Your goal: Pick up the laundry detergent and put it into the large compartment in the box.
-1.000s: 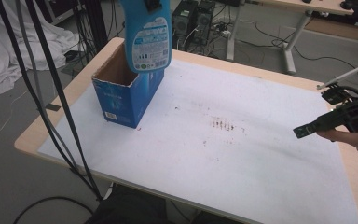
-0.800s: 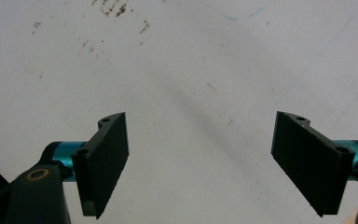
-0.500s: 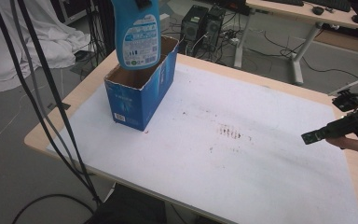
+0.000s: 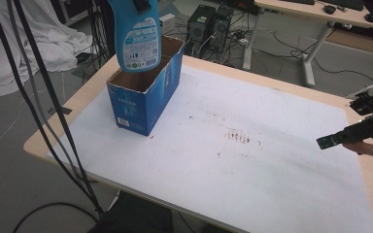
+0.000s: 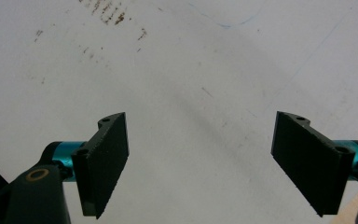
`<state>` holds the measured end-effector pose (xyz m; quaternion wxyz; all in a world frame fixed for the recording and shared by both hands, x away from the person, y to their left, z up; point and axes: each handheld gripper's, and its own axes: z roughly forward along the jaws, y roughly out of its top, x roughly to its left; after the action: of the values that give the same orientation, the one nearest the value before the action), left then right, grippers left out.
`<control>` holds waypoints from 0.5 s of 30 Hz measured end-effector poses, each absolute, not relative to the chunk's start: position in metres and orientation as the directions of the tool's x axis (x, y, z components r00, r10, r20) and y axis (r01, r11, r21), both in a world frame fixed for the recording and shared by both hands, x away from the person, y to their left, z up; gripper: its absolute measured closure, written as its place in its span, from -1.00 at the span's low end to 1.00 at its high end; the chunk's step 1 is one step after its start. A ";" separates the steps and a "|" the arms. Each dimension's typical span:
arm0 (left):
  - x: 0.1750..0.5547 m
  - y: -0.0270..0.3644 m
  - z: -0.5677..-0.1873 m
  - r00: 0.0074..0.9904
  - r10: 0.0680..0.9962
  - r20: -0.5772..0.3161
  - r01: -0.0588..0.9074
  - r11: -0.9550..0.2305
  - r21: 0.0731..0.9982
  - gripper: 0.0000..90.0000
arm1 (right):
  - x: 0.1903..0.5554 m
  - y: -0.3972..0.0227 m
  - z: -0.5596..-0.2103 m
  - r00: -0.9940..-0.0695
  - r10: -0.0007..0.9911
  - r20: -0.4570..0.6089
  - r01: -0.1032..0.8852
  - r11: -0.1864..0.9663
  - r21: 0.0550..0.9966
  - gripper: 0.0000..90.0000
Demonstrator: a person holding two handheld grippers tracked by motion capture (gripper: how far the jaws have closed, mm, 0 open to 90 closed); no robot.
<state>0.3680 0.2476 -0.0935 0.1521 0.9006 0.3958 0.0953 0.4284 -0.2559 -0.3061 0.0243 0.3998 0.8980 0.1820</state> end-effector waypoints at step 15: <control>0.379 0.250 -0.115 0.669 0.742 0.051 0.693 -0.646 0.319 -0.16 | 0.430 -0.260 -0.307 -0.676 0.729 0.105 0.712 0.610 0.348 -0.59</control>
<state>0.3792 0.2499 -0.1149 0.1375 0.9030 0.3973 0.0888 0.4299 -0.2600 -0.3071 0.0234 0.4019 0.8968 0.1835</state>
